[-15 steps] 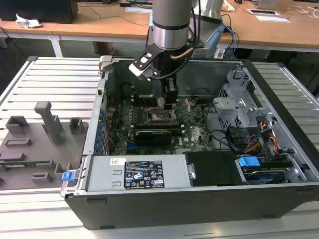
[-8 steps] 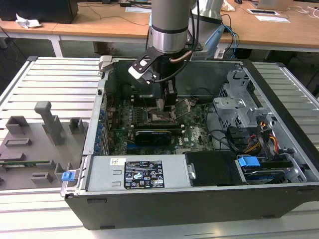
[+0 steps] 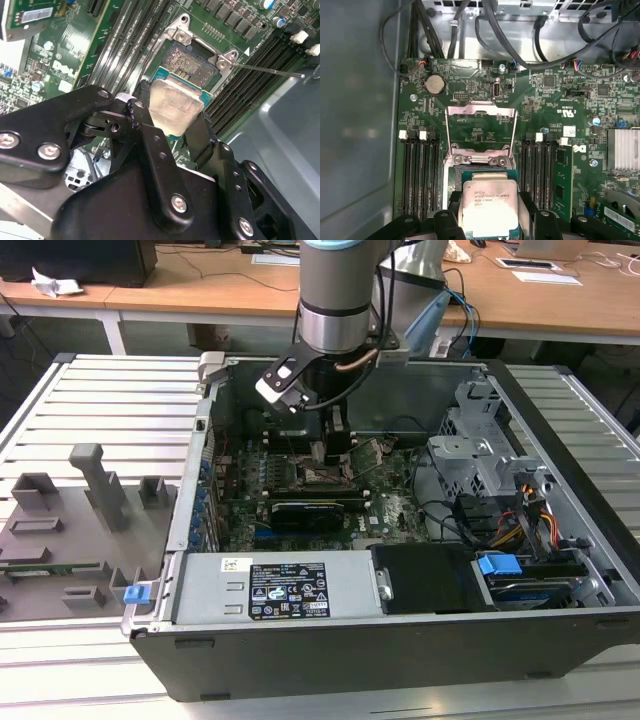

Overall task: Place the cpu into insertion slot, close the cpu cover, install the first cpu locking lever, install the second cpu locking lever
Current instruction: 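Place the cpu into insertion slot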

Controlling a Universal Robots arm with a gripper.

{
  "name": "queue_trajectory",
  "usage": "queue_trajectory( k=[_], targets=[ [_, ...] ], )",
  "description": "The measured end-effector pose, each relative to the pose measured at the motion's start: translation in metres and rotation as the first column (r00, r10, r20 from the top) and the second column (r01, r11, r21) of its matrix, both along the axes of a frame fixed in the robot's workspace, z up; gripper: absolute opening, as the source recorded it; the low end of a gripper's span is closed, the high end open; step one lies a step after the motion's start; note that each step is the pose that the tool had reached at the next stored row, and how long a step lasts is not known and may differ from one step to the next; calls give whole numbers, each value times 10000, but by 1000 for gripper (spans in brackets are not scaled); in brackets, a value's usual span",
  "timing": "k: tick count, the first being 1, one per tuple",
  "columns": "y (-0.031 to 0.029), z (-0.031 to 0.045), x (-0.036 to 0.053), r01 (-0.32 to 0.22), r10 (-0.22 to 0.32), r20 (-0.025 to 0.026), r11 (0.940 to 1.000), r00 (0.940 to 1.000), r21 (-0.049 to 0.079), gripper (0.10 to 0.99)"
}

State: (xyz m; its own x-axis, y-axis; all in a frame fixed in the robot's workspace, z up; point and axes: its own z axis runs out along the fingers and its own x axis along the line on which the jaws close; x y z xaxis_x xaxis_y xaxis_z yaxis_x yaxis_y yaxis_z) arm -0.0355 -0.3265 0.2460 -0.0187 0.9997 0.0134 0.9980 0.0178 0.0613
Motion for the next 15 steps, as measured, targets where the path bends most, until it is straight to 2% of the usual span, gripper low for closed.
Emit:
queue_trajectory(
  k=[2,7,15],
  targets=[
    [10,-34,-7,53,-53,0,10000,10000,0,529],
    [46,-190,-64,67,-67,0,10000,10000,-8,529],
    [53,-319,-74,362,-362,1,9993,9993,-23,529]
  ],
)
